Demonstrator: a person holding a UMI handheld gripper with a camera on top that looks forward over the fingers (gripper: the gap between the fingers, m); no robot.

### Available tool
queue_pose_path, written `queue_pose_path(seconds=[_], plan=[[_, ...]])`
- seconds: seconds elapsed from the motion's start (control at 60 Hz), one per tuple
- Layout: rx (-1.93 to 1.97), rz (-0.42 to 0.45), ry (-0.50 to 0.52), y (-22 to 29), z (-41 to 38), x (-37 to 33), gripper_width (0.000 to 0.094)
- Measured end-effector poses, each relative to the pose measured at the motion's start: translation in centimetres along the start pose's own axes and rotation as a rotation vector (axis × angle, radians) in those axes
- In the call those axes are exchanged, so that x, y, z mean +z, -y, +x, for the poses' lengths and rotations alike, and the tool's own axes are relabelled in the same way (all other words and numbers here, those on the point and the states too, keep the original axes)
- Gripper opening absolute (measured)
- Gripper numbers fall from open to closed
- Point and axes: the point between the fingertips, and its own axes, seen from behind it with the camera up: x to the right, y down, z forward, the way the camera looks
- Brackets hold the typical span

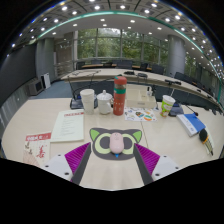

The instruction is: Arrange mouse

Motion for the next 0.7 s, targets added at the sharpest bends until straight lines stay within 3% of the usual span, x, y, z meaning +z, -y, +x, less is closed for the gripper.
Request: queue_pose_path(seconds=[0.367, 0.7], plan=[[0.002, 0.077, -0.022, -3.9, -1.2, -21.0, 0.0855], [0.0, 0.091, -0.029, -6.5, -1.6, -27.1, 0.0854]])
